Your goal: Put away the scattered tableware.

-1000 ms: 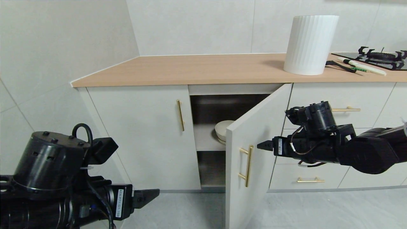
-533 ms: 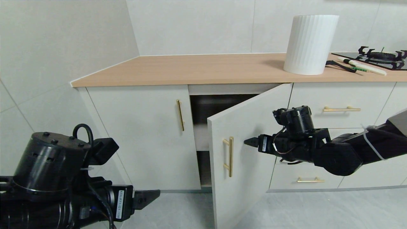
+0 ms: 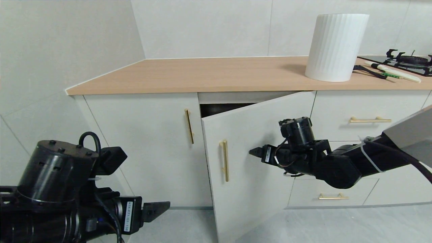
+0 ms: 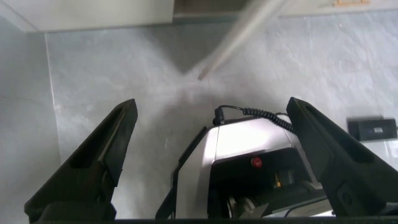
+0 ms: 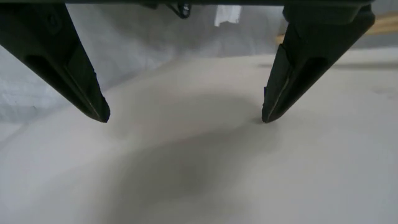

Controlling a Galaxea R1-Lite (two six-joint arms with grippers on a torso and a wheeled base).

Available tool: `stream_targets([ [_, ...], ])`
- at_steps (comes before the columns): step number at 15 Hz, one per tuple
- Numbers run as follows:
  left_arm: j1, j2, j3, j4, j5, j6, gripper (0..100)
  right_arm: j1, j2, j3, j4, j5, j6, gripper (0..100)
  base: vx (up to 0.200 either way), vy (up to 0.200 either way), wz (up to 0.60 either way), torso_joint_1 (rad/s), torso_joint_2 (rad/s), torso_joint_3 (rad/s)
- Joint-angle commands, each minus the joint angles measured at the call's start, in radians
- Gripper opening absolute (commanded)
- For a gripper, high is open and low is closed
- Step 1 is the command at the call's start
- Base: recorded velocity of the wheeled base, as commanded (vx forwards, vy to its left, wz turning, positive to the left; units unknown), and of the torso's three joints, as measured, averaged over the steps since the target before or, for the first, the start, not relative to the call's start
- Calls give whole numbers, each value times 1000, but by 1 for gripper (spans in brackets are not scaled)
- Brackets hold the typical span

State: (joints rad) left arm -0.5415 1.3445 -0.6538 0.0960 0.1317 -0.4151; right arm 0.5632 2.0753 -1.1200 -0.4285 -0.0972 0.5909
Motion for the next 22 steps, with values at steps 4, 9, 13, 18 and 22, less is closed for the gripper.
stream_targets([
  [4, 0, 10, 2, 1, 0, 1, 100, 40, 23, -53, 1, -55, 76, 100, 0, 0, 0, 0, 0, 0],
  [9, 0, 10, 2, 1, 0, -1, 100, 61, 149, -244, 7, -188, 228, 100, 0, 0, 0, 0, 0, 0],
  [13, 0, 10, 2, 1, 0, 1, 100, 55, 192, -313, 7, -230, 280, 100, 0, 0, 0, 0, 0, 0],
  [18, 0, 10, 2, 1, 0, -1, 100, 12, 235, -383, 5, -260, 320, 100, 0, 0, 0, 0, 0, 0],
  [22, 0, 10, 2, 1, 0, 1, 100, 0, 256, -417, 8, -294, 322, 100, 0, 0, 0, 0, 0, 0],
])
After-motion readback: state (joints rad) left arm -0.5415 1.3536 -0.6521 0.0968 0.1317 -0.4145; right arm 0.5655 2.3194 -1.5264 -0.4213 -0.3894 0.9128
